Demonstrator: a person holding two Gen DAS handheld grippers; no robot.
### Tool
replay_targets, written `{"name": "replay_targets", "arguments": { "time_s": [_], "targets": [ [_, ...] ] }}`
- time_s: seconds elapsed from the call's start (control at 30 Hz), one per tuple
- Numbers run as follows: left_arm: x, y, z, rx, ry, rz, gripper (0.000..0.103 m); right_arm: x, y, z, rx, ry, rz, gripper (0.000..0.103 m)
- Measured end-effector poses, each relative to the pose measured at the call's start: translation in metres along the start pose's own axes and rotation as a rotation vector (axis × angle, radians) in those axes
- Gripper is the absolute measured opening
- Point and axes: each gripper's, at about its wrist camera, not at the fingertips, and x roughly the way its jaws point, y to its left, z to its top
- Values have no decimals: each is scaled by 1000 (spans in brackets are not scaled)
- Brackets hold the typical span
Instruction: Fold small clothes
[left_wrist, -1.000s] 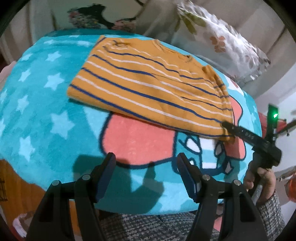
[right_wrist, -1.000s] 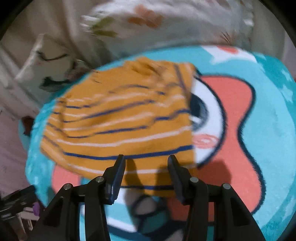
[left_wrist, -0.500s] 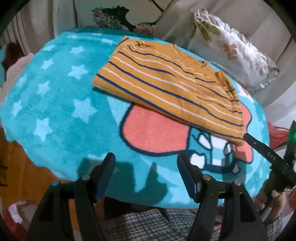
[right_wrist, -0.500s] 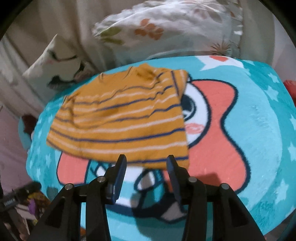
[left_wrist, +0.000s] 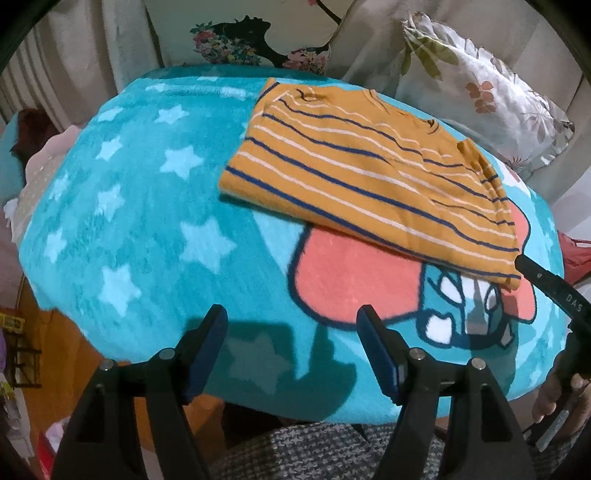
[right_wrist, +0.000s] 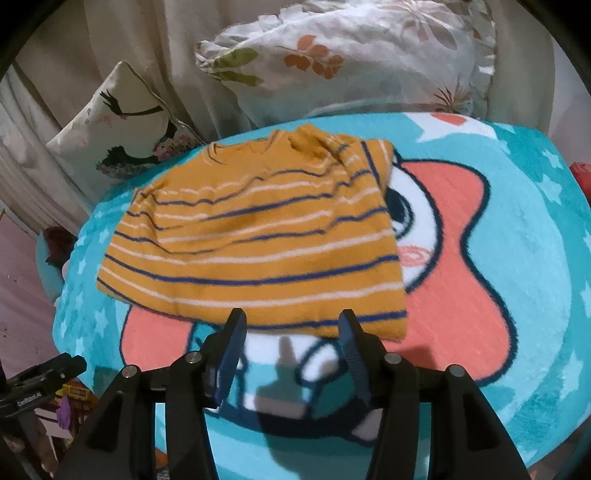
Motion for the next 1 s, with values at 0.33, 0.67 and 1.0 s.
{"name": "replay_targets", "arguments": {
  "time_s": [0.33,0.67,1.0],
  "targets": [
    [17,60,47,45,21,-18,72,32,88,10,-57,13,-27,60],
    [45,120,84,80,49,-37,73,65,152,0,-65,42,-69,60],
    [79,134,108,149,103,-90,73,80,181,-17,-47,57,-131,60]
  ]
}}
